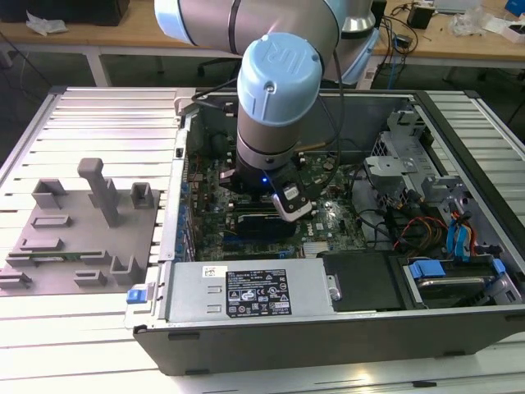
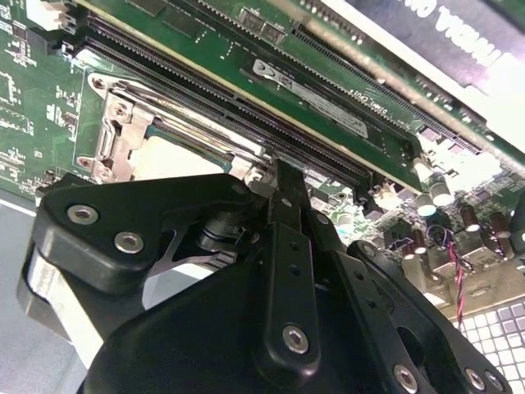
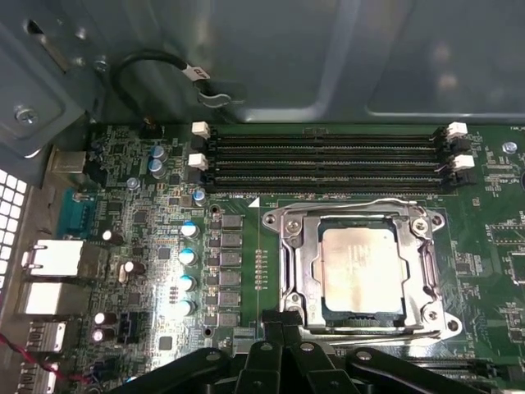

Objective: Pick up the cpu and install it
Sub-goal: 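Install the second cpu locking lever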

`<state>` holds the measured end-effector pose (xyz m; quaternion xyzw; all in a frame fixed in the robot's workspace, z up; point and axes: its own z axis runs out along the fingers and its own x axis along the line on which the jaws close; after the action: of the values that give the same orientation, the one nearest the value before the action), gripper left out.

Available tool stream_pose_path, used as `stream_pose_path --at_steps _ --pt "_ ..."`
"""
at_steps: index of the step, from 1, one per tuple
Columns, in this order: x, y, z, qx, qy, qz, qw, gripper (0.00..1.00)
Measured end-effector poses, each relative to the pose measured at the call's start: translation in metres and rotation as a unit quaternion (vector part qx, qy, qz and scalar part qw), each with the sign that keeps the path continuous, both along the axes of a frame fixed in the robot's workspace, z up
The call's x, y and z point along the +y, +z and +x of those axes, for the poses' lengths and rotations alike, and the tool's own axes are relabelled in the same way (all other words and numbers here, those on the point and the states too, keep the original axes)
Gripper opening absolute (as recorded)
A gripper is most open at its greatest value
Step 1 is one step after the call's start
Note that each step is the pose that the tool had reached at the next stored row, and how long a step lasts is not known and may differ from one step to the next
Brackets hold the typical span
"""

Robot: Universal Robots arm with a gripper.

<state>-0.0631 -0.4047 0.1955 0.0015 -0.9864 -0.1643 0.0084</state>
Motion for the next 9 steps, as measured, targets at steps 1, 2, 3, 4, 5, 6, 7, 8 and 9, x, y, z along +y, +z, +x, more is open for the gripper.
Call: stream_pose_path --at_steps 1,2,3,4,5,6,7,8,9 --pt "0.0001 0.0001 0.0000 0.0001 0.000 0.0001 1.0000 0.11" --pt "0.0003 0.0000 -0.0003 0.0002 0.000 0.0003 1.0000 0.11" --pt "0.0004 -0.0001 -0.0006 0.0002 0.000 0.0003 1.0000 0.11" --pt "0.0005 -0.0004 -0.0011 0.0001 0.000 0.0004 1.0000 0.11" --pt "0.0007 -0.0007 -0.0020 0.0001 0.000 0.0003 1.0000 0.11" --pt "0.0009 -0.0009 -0.0025 0.0002 0.000 0.0003 1.0000 0.11" --pt "0.0011 -0.0011 -0.0032 0.0002 0.000 0.0002 1.0000 0.11" --pt "0.0014 -0.0013 -0.0042 0.0002 0.000 0.0002 1.0000 0.11" --pt "0.0016 -0.0014 -0.0045 0.0002 0.000 0.0003 1.0000 0.11"
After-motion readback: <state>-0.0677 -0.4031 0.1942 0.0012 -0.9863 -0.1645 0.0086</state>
